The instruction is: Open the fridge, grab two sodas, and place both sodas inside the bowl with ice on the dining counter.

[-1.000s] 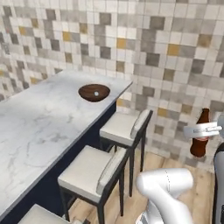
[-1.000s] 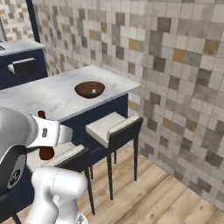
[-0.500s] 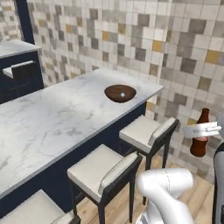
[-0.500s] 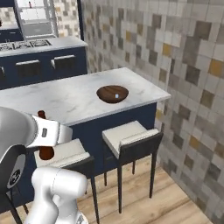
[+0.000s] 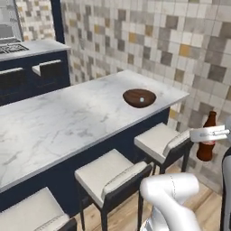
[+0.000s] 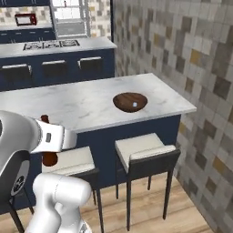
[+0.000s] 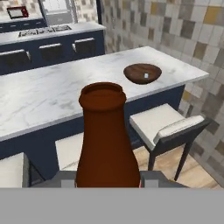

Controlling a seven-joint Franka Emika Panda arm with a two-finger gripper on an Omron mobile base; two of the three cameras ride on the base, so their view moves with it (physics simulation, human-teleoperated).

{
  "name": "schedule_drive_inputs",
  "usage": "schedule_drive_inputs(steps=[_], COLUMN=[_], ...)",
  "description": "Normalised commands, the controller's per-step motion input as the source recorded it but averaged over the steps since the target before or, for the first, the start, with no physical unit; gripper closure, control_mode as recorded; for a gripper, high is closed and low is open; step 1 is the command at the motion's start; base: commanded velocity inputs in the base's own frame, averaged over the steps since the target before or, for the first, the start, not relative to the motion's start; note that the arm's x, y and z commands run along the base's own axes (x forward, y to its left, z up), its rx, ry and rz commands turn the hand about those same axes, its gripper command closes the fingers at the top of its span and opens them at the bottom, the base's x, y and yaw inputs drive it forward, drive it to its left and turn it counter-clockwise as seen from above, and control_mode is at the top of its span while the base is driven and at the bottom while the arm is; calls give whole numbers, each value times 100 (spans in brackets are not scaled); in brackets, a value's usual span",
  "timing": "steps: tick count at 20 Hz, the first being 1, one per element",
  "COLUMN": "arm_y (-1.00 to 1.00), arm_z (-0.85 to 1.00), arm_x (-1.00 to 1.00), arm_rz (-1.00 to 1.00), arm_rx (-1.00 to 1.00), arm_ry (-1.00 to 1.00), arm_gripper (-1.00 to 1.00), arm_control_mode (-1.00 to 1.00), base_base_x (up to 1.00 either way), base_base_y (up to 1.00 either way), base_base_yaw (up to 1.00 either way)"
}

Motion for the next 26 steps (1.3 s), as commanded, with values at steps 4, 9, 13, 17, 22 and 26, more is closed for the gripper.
schedule_drive_inputs(steps=[4, 9, 13, 17, 22, 26], arm_y=[0, 0, 0, 0, 0, 0], arm_z=[0, 0, 0, 0, 0, 0], arm_x=[0, 0, 0, 0, 0, 0], arm_rz=[0, 0, 0, 0, 0, 0], arm_rx=[0, 0, 0, 0, 0, 0], arm_ry=[0, 0, 0, 0, 0, 0], arm_gripper=[100, 100, 100, 100, 100, 100], arm_control_mode=[100, 100, 100, 100, 100, 100], base_base_x=[25, 37, 62, 68, 77, 75], base_base_y=[-88, -88, -74, -45, -25, -23], base_base_yaw=[0, -1, 26, 43, 52, 52])
